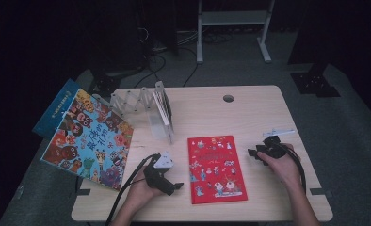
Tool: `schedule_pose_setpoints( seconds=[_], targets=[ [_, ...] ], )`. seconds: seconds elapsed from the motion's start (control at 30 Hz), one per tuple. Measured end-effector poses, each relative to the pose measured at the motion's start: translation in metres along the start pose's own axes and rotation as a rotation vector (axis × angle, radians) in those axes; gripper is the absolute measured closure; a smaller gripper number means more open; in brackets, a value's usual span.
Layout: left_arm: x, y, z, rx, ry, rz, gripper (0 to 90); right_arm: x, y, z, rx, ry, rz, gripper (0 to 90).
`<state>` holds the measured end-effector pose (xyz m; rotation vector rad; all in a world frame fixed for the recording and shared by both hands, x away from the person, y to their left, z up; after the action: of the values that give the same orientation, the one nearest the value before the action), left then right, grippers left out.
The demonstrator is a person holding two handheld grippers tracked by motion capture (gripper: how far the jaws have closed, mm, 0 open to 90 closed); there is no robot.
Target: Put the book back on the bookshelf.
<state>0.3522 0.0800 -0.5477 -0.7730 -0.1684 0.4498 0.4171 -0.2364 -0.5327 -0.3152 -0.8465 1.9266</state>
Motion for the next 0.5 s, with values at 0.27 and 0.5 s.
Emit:
schedule_pose_setpoints(
  seconds=[0.27, 0.5],
  targets=[
    [-0.018, -0.014, -0.015, 0.002, 0.056, -0.057, 0.0, 0.016, -0.003, 0.007, 0.025, -0.125, -0.028, 55.9],
    [-0.032, -0.022, -0.023, 0.000, 0.086, -0.079, 0.0, 0.027, -0.002, 0.006, 0.090, -0.209, -0.038, 60.7]
  ],
)
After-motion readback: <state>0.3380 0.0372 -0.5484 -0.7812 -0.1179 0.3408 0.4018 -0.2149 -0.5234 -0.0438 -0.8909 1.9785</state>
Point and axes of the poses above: each handheld gripper's, and its own axes: z roughly backward along the jaws, y roughly out of its underside, x roughly to its left, the point moved 9 cm from there along -z, roughly forward along the jaws, and after that the axes turned 3 degrees about z, right-handed, at the moved point
